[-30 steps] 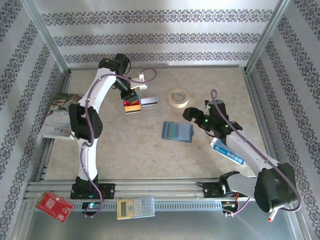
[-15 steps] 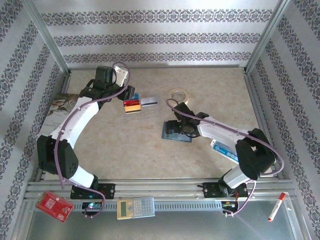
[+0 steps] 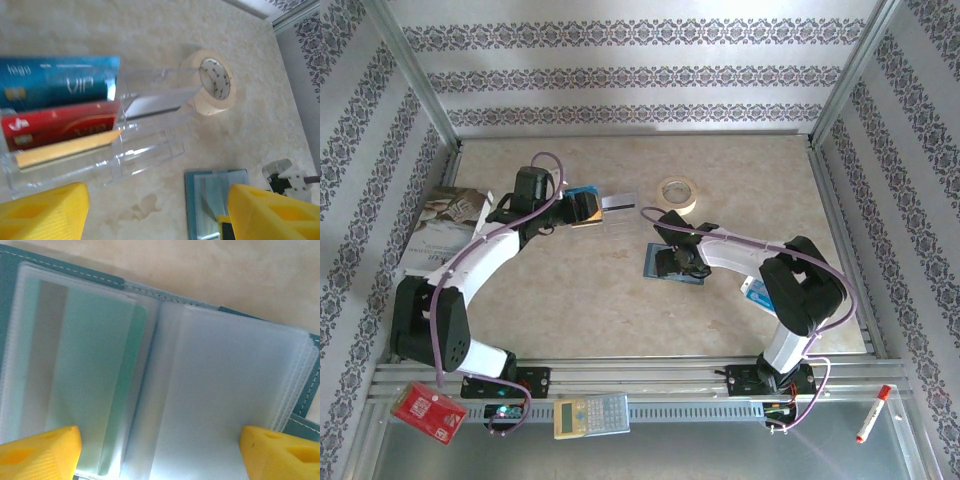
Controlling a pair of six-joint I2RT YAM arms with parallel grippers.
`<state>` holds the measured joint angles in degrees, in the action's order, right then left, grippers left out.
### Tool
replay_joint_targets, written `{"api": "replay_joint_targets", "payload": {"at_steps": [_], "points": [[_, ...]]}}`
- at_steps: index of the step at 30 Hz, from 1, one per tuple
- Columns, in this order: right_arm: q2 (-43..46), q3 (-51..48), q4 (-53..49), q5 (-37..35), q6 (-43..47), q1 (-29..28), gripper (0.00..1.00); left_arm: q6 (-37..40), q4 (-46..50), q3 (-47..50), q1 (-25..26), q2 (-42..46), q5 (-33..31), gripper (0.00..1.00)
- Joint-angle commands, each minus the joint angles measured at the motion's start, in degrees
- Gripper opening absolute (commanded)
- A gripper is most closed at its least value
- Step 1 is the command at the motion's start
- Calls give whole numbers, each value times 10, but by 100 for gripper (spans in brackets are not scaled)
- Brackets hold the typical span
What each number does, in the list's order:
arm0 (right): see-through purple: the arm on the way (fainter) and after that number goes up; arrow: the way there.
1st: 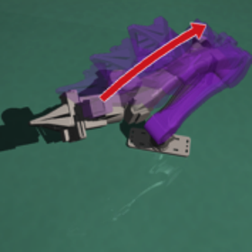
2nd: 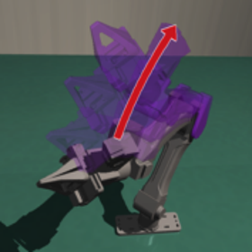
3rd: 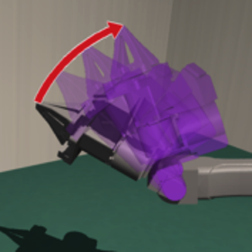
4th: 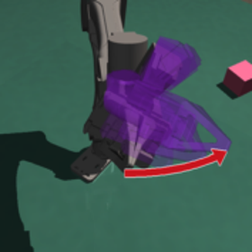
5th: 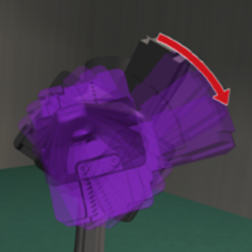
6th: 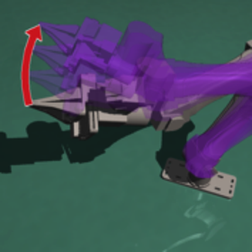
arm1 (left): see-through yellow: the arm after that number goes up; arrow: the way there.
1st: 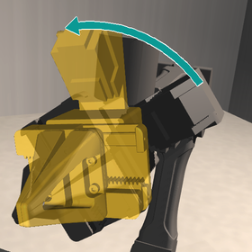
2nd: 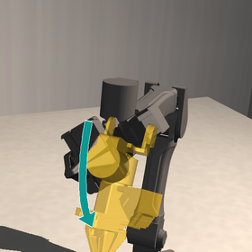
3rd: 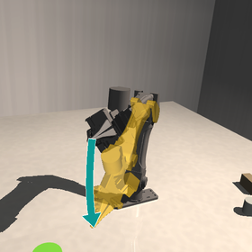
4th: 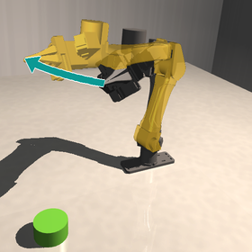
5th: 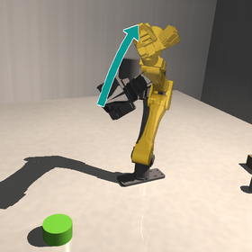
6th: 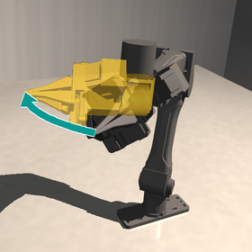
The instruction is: Take the credit cards out of the card holder
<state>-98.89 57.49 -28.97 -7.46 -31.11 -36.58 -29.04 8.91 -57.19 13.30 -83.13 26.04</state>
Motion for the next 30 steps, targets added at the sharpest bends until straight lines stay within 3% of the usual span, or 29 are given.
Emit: {"api": "replay_joint_targets", "payload": {"at_steps": [1, 8, 22, 30], "points": [[-15, 6, -15, 1, -2, 8, 82, -74, -56, 22, 19, -5, 40, 74], [-34, -12, -6, 26, -2, 16, 70, -142, -80, 56, 64, -51, 64, 67], [-3, -65, 38, 97, 10, 56, 63, -282, -195, 32, 205, -203, 96, 29], [-5, -64, 31, 90, 7, 57, 59, -282, -131, -15, 243, -245, 53, 23]]}}
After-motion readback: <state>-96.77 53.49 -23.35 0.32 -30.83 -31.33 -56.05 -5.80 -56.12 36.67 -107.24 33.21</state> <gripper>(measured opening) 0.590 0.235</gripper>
